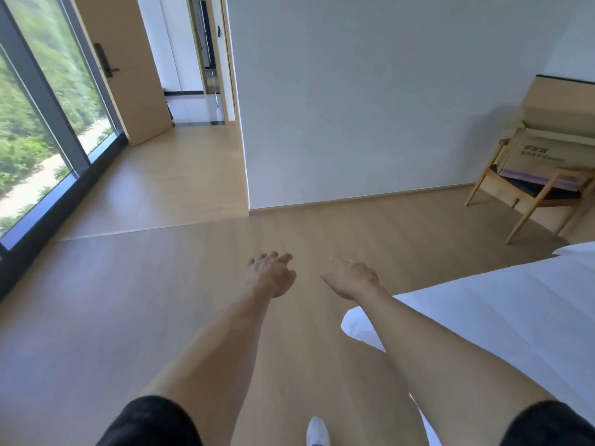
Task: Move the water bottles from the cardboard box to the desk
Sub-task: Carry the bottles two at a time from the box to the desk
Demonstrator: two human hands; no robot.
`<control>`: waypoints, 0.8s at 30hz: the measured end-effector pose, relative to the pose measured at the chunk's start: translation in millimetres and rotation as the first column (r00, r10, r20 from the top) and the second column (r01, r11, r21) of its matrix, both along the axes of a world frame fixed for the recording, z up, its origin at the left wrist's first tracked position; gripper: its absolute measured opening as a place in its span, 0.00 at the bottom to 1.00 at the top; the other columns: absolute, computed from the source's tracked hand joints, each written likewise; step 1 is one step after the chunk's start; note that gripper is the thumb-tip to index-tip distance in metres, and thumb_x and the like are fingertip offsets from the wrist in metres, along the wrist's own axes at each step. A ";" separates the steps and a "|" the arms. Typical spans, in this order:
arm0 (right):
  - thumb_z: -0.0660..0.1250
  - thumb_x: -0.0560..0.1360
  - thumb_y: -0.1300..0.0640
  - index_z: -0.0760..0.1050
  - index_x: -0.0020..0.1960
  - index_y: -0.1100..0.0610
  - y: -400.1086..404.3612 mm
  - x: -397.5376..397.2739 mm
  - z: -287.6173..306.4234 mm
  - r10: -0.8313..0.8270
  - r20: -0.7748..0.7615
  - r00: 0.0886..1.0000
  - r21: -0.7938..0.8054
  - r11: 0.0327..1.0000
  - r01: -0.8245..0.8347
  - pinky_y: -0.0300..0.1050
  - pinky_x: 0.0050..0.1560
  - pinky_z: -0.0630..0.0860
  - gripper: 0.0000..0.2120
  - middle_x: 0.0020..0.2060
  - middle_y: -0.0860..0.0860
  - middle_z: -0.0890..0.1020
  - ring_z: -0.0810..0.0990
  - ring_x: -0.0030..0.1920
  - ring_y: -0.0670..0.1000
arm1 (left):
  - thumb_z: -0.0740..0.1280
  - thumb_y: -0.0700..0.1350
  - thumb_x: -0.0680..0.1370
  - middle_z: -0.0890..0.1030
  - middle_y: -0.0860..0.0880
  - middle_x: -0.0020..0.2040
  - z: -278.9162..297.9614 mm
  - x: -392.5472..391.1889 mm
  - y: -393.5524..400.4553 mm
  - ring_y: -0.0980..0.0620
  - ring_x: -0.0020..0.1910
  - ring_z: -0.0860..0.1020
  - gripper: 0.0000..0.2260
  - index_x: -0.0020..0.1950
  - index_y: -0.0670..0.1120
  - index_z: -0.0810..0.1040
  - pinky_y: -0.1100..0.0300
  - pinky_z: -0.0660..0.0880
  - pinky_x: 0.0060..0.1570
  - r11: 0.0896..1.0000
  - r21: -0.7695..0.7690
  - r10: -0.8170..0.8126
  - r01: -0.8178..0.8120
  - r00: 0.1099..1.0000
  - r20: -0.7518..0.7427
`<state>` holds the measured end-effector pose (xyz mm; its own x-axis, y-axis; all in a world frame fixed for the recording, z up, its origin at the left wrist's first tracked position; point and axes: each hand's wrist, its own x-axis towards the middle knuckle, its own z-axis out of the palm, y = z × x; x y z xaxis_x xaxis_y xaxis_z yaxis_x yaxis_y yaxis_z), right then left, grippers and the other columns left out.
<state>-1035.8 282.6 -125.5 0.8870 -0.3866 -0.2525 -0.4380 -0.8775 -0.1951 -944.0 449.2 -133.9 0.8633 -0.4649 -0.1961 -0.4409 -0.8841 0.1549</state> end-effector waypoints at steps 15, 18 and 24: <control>0.55 0.81 0.36 0.63 0.77 0.48 -158.1 240.4 6.4 0.005 0.002 1.000 0.023 1.000 -0.005 0.54 0.71 0.65 0.29 0.73 0.55 0.71 0.68 0.73 0.59 | 0.55 0.56 0.83 0.68 0.50 0.76 21.4 232.6 -175.7 0.45 0.76 0.64 0.23 0.78 0.57 0.63 0.47 0.58 0.74 1.000 0.014 -0.023 0.023 1.000 0.009; 0.55 0.81 0.37 0.64 0.77 0.48 -193.6 264.4 1.0 -0.039 -0.001 0.999 0.014 0.999 0.039 0.54 0.70 0.66 0.28 0.71 0.56 0.73 0.70 0.71 0.59 | 0.55 0.56 0.83 0.68 0.50 0.76 15.9 266.8 -212.4 0.46 0.76 0.64 0.23 0.78 0.57 0.64 0.47 0.59 0.74 0.997 0.014 -0.072 0.071 0.997 0.020; 0.55 0.81 0.37 0.64 0.77 0.49 -273.6 312.1 -10.2 -0.178 -0.027 0.984 -0.034 0.984 0.177 0.54 0.69 0.67 0.28 0.71 0.57 0.74 0.71 0.71 0.60 | 0.54 0.56 0.83 0.67 0.49 0.77 4.5 333.2 -306.4 0.46 0.77 0.63 0.23 0.79 0.56 0.62 0.47 0.58 0.75 0.965 0.029 -0.262 0.262 0.965 0.003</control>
